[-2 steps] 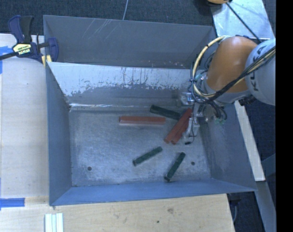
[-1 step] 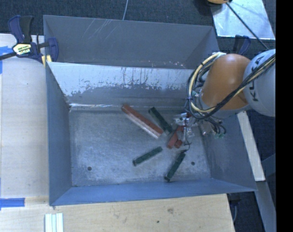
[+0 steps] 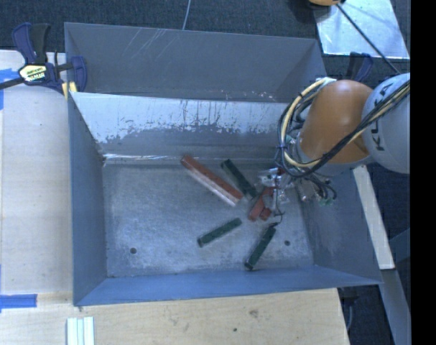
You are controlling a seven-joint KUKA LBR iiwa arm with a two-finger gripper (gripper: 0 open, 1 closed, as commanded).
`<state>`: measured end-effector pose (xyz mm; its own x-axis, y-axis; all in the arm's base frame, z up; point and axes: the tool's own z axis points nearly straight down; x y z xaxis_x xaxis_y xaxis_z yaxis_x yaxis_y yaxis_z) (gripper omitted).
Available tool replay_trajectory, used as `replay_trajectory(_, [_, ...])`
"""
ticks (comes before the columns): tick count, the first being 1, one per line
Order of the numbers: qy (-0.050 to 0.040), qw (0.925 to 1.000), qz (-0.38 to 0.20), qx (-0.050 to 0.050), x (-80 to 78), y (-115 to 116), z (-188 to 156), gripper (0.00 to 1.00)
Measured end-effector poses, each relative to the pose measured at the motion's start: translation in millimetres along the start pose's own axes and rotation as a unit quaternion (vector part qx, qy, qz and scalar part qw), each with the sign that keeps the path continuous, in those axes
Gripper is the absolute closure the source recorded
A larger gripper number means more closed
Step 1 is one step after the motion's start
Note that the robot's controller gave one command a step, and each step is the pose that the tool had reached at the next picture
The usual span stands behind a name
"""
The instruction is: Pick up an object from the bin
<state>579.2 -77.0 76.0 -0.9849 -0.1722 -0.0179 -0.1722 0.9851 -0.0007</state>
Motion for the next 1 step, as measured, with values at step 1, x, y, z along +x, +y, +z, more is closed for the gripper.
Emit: replay_trajectory(1, [0.0095, 0.9969, 0.078, -0.002, -8.2, -14.6, -27.0, 1.0])
